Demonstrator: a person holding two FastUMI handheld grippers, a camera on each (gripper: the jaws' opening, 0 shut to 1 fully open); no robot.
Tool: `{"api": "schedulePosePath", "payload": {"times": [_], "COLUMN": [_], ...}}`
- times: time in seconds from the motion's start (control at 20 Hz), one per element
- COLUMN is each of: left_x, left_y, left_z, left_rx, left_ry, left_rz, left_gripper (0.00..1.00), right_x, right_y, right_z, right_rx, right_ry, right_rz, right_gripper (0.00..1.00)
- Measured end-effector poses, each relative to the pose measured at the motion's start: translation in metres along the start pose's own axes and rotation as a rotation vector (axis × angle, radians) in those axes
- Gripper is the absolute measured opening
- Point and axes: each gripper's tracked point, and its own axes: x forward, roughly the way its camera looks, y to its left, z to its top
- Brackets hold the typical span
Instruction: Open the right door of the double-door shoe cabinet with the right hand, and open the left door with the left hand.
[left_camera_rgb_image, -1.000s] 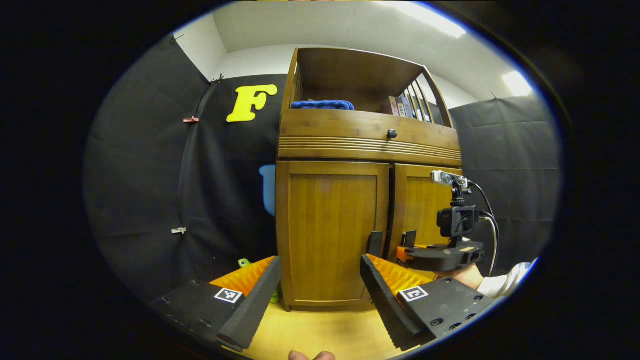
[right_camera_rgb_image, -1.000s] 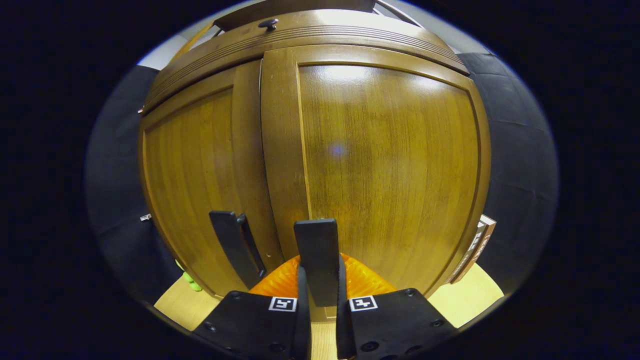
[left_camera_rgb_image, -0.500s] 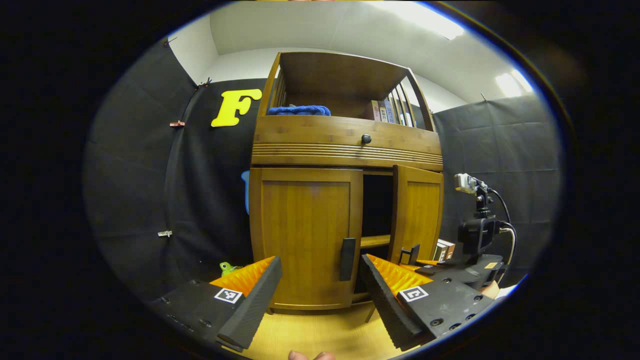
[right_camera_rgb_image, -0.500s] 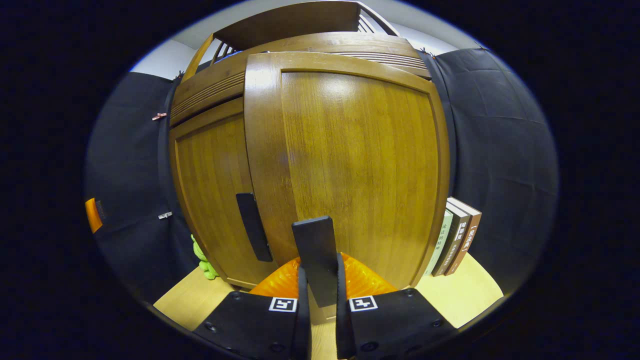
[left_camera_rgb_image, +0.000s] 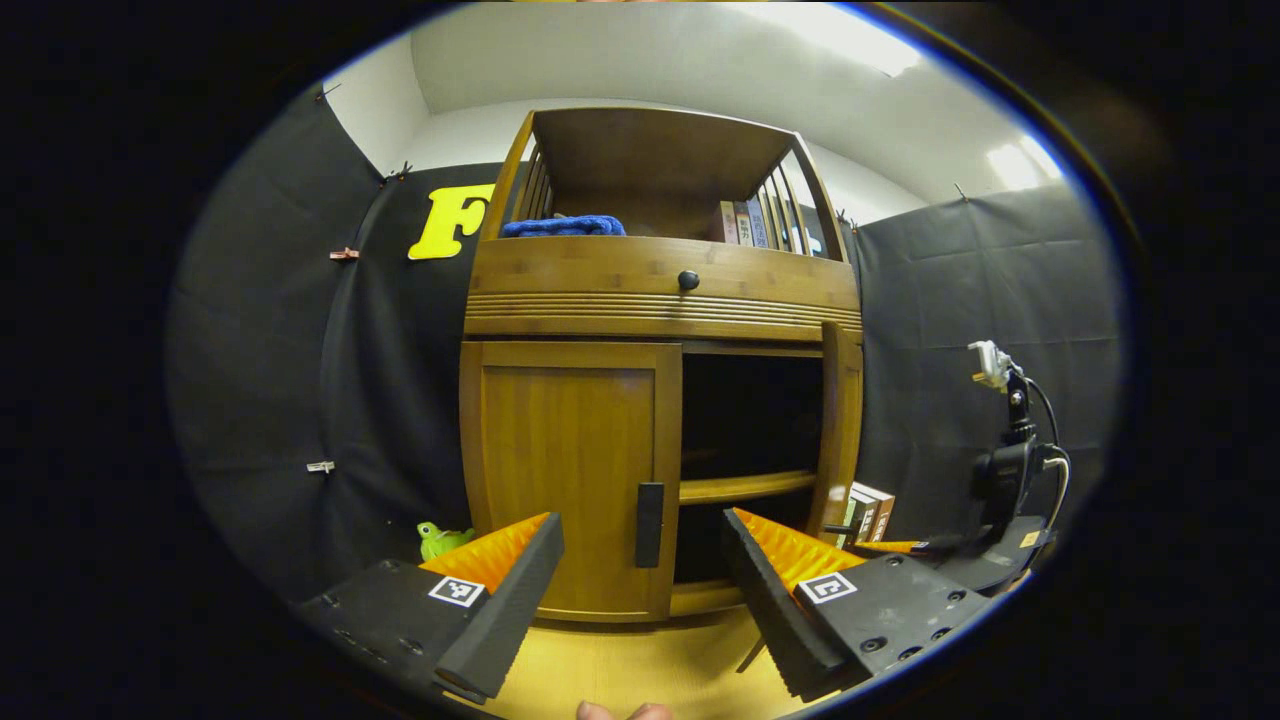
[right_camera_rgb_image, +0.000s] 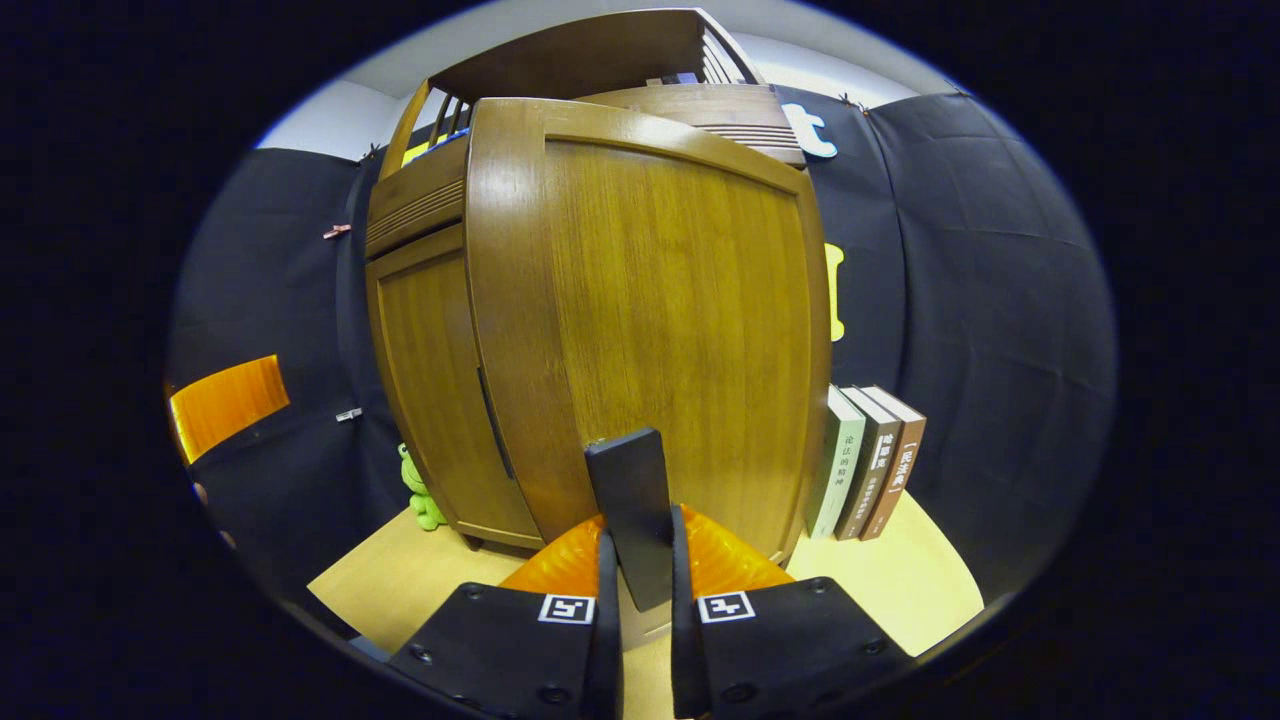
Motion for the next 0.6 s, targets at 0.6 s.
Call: {"api": "schedulePosePath", "payload": {"times": [0.6], "left_x": [0.005], "left_y": [-0.053], "left_z": [0.005], "left_rx": [-0.017], "left_ry": [-0.008], "left_rz": [0.006], "left_gripper": [0.99], "right_x": [-0.053], "right_y": [-0.075], "right_z": [0.0], "right_rx": [0.048], "right_ry": [0.025], "right_rz": [0.023], "right_gripper": [0.22]}}
